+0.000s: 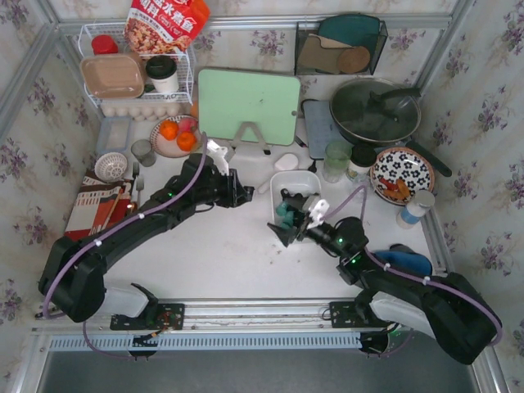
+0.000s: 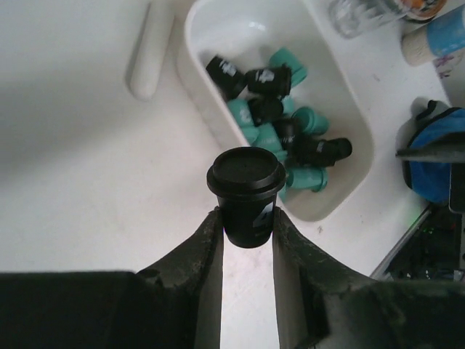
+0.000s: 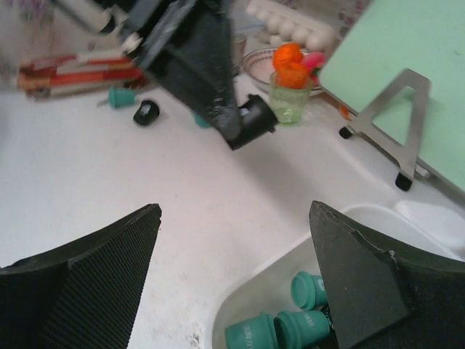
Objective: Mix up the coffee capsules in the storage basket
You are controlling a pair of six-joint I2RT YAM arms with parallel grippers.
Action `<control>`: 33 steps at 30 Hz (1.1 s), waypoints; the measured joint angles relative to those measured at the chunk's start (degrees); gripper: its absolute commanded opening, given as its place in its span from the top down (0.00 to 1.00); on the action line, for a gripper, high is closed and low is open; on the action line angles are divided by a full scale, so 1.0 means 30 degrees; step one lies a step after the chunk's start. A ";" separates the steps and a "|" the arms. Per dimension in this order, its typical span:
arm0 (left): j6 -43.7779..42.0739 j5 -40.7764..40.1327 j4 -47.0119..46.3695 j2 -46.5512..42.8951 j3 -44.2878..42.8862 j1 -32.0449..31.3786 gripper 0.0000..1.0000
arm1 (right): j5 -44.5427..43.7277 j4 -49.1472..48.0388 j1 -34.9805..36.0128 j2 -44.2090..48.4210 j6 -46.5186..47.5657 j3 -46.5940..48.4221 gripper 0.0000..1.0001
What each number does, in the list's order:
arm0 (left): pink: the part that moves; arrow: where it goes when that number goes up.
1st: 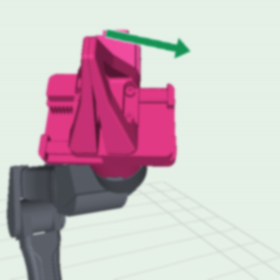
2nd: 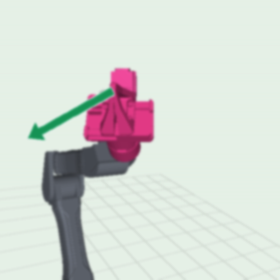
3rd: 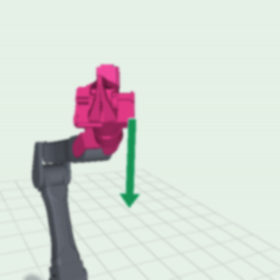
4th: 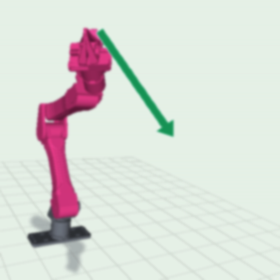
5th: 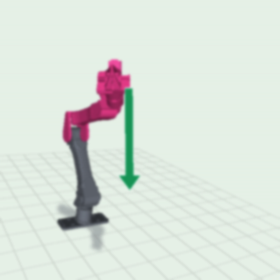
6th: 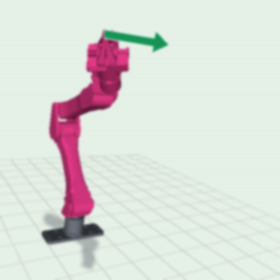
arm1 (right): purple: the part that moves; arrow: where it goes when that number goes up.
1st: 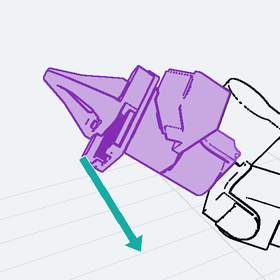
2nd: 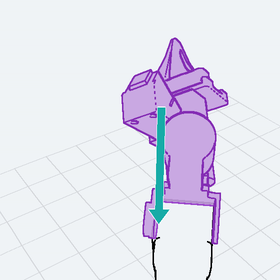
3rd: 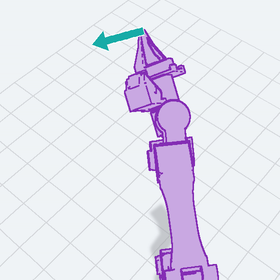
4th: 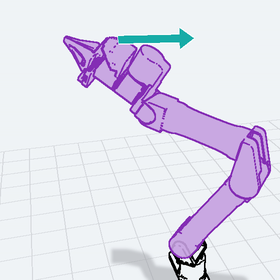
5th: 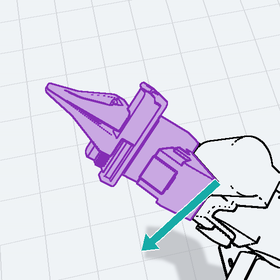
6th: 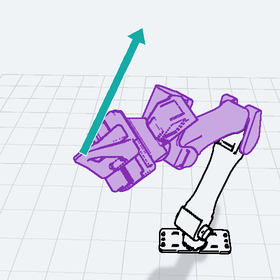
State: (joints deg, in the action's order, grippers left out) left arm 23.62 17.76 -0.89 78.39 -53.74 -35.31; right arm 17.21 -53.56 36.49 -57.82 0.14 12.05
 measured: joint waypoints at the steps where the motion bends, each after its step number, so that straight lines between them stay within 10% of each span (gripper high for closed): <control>1: 0.0262 -0.0066 0.0372 0.0138 -0.0015 0.0000 0.83 | 0.0248 -0.0641 0.0350 -0.0291 0.1078 -0.0357 0.08; 13: 0.2142 0.0889 0.0357 -0.0313 0.2441 -0.0160 0.83 | 0.0007 -0.6251 0.3075 -0.6375 1.0156 -0.0488 0.02; 33: 0.0525 0.2106 -0.1486 -0.3140 0.4896 -0.0860 0.83 | 0.1698 -0.8087 0.4087 -1.0885 1.1081 0.1894 0.23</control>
State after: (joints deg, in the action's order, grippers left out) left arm 25.19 24.08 -5.34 68.97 -39.05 -37.89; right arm 22.31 -77.82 48.75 -90.48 33.39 17.74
